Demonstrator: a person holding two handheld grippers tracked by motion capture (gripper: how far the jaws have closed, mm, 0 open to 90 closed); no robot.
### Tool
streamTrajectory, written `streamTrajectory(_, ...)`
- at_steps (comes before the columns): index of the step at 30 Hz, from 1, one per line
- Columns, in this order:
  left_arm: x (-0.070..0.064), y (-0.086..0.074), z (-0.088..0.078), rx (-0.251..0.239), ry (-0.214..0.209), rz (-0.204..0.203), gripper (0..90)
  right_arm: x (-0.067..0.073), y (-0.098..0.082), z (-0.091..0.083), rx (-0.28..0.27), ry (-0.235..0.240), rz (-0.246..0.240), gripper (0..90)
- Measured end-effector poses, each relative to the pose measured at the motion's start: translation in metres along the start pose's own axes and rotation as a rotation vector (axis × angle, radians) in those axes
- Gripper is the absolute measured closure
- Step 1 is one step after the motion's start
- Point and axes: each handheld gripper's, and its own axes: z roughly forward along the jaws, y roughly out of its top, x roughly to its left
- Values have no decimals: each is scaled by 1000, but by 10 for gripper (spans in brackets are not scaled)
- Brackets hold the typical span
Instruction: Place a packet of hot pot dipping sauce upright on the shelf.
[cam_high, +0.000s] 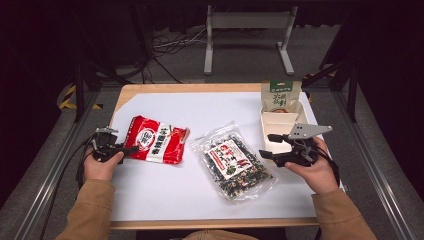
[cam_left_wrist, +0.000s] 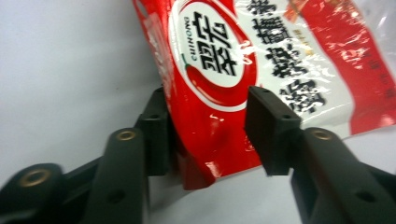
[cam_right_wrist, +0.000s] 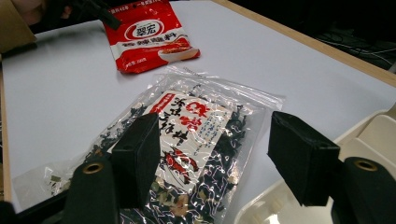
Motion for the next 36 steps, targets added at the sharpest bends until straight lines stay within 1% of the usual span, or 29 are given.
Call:
streamTrajectory(1,-1,0,1,-2,25,7,602,0,0,0,0,1,0,346)
streamTrajectory(2,-1,0,1,-2,25,7,632,0,0,0,0,1,0,346)
streamTrajectory(3,-1,0,0,-8,44,19,632,0,0,0,1,1,-1,346)
streamTrajectory(4,-1,0,-1,-13,50,22,704,0,0,1,1,0,-3,346)
streamTrajectory(5,0,0,-3,-25,49,16,751,0,0,1,1,0,-3,345)
streamTrajectory(6,1,0,-6,-45,33,2,789,0,0,1,1,-2,-5,344)
streamTrajectory(7,2,0,-8,-53,20,-9,817,0,0,1,-1,-7,-8,343)
streamTrajectory(9,2,0,-10,-66,6,-11,869,0,-1,1,-8,-12,-8,343)
streamTrajectory(10,2,0,-12,-74,-7,-13,880,0,-1,1,-14,-13,-9,346)
streamTrajectory(12,0,1,-14,-92,-25,-12,892,0,-2,1,-20,-13,-17,357)
streamTrajectory(13,-2,2,-16,-96,-27,-6,894,0,-2,1,-21,-13,-23,362)
streamTrajectory(14,-5,3,-18,-105,-25,8,895,0,-2,1,-23,-15,-28,365)
streamTrajectory(16,-7,4,-20,-111,-31,12,896,1,-2,1,-27,-17,-33,365)
streamTrajectory(19,-13,7,-29,-143,-37,29,897,1,-1,0,-35,-24,-44,369)
streamTrajectory(23,-26,15,-47,-177,-27,90,897,0,-2,0,-33,-21,-52,376)
streamTrajectory(24,-31,17,-52,-194,-33,104,898,0,-2,0,-27,-27,-60,377)
streamTrajectory(25,-35,18,-57,-206,-40,117,898,-1,-2,1,-19,-33,-79,376)
streamTrajectory(26,-38,20,-60,-212,-45,129,898,-1,-2,1,-15,-34,-88,377)
streamTrajectory(29,-47,22,-68,-226,-57,156,898,-1,-1,1,-14,-31,-100,380)
streamTrajectory(30,-51,24,-71,-234,-60,171,898,-1,-1,1,-14,-32,-104,380)
streamTrajectory(31,-54,24,-73,-238,-61,173,898,0,-1,1,-11,-31,-105,379)
streamTrajectory(32,-57,25,-76,-243,-66,192,898,0,-1,1,-11,-30,-105,379)
streamTrajectory(35,-67,27,-85,-266,-70,214,898,0,0,1,-12,-27,-108,379)
streamTrajectory(36,-71,28,-90,-274,-75,231,898,0,0,1,-11,-27,-110,379)
